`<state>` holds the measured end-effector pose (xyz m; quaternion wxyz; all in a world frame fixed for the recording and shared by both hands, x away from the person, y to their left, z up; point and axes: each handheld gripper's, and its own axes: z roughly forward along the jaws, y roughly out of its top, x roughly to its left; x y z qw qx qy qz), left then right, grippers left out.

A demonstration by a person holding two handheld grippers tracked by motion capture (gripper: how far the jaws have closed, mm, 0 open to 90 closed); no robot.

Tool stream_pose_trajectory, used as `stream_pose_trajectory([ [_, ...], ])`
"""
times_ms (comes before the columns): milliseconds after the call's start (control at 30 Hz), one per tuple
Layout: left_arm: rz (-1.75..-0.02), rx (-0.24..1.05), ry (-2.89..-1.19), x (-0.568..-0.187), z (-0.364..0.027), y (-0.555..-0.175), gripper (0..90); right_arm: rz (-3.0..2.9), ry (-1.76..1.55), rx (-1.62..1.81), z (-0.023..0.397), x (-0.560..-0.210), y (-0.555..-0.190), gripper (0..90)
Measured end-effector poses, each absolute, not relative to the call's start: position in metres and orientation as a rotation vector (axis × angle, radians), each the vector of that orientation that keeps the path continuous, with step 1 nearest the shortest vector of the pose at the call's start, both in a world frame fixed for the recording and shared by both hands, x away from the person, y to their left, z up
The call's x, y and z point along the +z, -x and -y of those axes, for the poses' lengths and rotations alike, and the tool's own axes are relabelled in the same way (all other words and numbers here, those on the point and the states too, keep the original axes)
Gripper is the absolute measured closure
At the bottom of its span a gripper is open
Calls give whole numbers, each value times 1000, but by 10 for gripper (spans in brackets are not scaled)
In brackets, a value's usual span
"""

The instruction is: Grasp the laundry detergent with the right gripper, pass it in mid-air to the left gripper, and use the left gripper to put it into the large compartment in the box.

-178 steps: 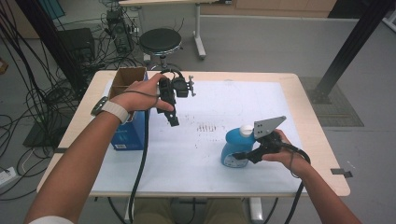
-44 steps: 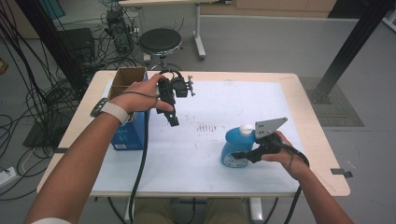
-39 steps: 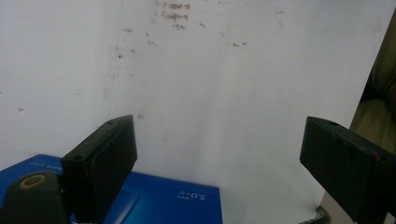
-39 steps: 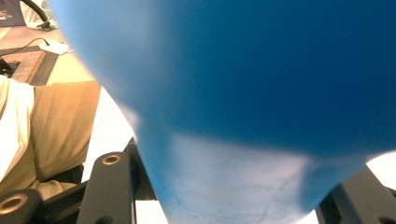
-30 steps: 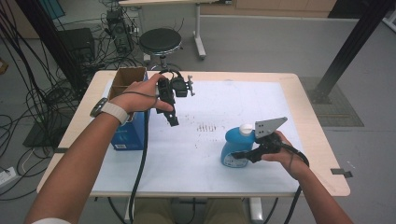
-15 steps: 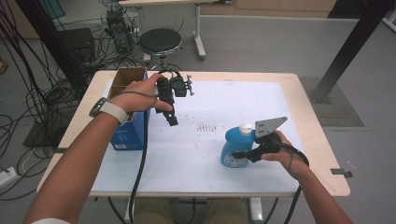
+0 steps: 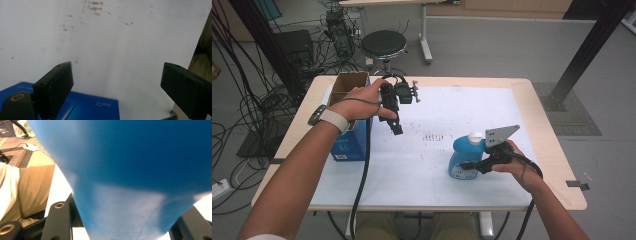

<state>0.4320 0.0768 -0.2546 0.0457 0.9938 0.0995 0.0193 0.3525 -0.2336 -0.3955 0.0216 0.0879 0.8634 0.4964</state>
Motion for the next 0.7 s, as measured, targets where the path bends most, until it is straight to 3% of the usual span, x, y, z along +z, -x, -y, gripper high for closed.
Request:
stream_pose_trajectory([
  [700,-307,61,-3037,-254,-77,-431,113,-2671,-272,1546,234,-396,-353,435],
])
